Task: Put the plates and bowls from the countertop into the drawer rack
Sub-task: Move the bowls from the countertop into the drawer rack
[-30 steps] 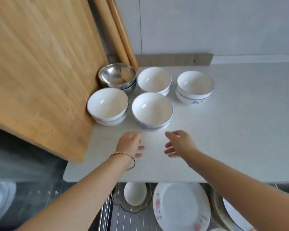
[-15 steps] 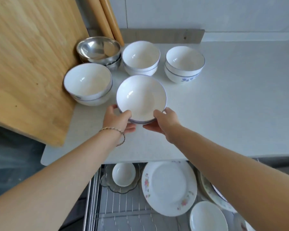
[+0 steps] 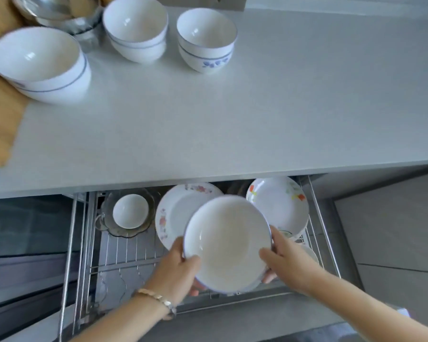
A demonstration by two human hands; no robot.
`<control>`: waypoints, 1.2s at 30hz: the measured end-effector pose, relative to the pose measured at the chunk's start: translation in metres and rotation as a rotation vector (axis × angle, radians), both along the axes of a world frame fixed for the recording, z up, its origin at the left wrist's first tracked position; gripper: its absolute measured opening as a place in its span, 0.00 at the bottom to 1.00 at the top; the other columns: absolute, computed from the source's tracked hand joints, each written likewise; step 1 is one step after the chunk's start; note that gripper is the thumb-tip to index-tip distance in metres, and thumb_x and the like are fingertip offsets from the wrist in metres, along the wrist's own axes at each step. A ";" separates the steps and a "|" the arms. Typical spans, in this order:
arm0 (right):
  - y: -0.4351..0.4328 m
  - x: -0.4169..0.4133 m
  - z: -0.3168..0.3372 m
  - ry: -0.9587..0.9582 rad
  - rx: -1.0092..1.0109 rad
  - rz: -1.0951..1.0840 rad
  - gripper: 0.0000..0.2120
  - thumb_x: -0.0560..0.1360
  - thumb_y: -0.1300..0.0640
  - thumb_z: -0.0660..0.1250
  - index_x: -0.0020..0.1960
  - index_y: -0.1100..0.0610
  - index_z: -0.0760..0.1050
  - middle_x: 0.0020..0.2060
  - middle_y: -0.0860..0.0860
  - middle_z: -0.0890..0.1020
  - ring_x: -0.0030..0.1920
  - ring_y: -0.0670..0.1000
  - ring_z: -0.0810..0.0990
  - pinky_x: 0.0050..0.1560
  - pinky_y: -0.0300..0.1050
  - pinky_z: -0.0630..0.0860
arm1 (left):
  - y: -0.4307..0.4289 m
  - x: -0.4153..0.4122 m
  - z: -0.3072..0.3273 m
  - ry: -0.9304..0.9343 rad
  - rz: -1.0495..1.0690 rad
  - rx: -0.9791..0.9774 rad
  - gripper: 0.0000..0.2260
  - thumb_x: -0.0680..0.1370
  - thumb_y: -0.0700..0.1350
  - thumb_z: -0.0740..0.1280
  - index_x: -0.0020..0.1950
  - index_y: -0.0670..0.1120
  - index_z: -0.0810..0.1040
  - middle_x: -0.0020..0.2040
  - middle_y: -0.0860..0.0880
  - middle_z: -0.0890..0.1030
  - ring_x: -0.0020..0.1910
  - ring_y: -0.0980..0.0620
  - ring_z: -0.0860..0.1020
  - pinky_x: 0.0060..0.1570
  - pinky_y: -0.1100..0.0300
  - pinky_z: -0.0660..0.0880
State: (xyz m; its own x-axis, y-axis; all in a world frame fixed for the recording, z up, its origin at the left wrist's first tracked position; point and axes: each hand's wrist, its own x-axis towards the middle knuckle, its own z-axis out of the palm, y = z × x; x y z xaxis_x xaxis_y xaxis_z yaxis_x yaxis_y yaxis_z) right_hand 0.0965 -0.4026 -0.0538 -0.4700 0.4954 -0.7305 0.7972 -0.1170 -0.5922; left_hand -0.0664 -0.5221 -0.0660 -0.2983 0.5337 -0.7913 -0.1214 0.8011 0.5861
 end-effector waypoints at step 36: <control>0.000 0.073 -0.190 -0.422 -0.162 -0.149 0.25 0.77 0.63 0.54 0.74 0.59 0.55 0.62 0.63 0.75 0.59 0.63 0.76 0.56 0.53 0.76 | 0.035 0.097 -0.191 0.125 -0.175 -0.410 0.22 0.76 0.41 0.62 0.71 0.47 0.64 0.64 0.43 0.75 0.61 0.42 0.75 0.61 0.49 0.74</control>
State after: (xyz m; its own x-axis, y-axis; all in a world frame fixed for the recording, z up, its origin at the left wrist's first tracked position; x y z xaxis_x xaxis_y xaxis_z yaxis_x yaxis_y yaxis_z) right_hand 0.1698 -0.4025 -0.2440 -0.0478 0.3982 -0.9160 0.9320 -0.3122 -0.1843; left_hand 0.0305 -0.4872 -0.2570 -0.3384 0.2354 -0.9111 0.0879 0.9719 0.2185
